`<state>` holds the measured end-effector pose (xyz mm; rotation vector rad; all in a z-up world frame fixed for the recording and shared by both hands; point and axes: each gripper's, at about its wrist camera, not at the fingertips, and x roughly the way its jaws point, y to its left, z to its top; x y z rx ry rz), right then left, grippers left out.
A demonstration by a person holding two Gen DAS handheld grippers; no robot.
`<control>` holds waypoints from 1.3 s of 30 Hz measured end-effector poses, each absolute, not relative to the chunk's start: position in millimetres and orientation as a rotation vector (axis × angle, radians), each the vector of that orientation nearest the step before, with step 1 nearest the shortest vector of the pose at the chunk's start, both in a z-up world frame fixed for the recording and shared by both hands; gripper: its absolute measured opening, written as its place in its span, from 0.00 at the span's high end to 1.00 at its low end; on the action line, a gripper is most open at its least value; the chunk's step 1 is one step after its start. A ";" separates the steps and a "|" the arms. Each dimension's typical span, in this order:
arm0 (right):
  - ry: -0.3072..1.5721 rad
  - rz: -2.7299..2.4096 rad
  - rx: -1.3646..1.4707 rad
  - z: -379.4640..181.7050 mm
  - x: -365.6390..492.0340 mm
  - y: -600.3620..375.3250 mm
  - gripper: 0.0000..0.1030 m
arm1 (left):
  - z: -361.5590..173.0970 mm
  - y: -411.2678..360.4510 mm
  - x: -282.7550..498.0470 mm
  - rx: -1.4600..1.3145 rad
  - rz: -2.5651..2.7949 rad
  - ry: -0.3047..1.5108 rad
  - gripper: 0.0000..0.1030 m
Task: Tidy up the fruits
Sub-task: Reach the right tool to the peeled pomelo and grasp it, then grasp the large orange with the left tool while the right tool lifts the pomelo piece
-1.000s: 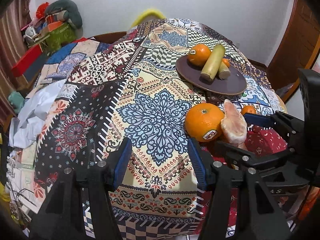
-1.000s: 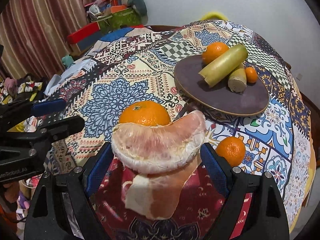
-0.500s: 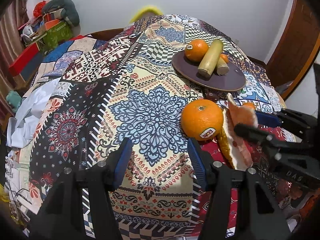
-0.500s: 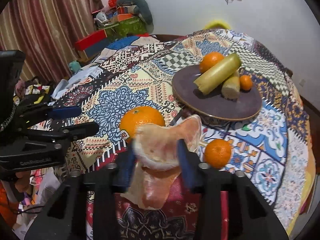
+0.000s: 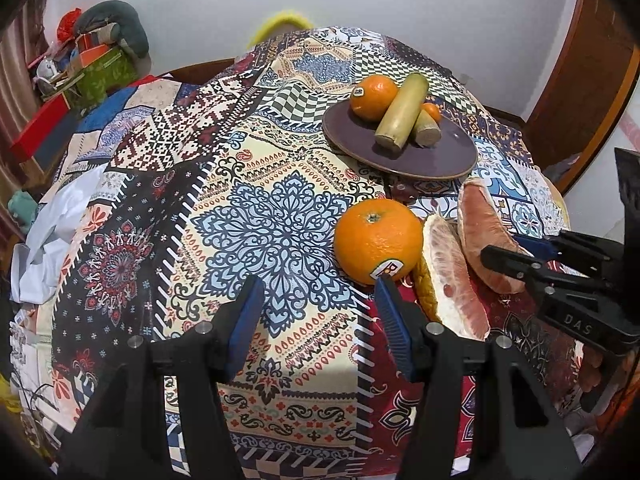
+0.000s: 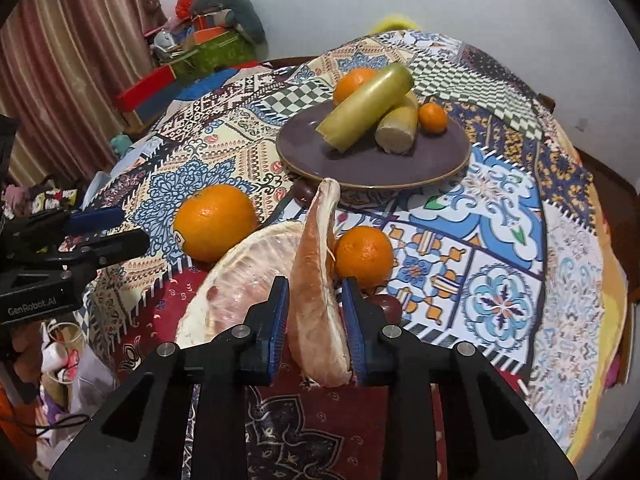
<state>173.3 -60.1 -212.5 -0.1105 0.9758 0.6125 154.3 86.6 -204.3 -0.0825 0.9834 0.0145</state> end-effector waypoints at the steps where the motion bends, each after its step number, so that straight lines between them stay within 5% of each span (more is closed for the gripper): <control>1: 0.976 0.616 -0.114 -213.5 173.6 -57.8 0.76 | -204.3 86.0 154.4 -0.083 0.013 0.984 0.44; 39: 0.850 0.579 -0.028 -178.6 181.9 -93.8 0.80 | -220.4 53.4 205.5 -0.107 -0.031 1.031 0.40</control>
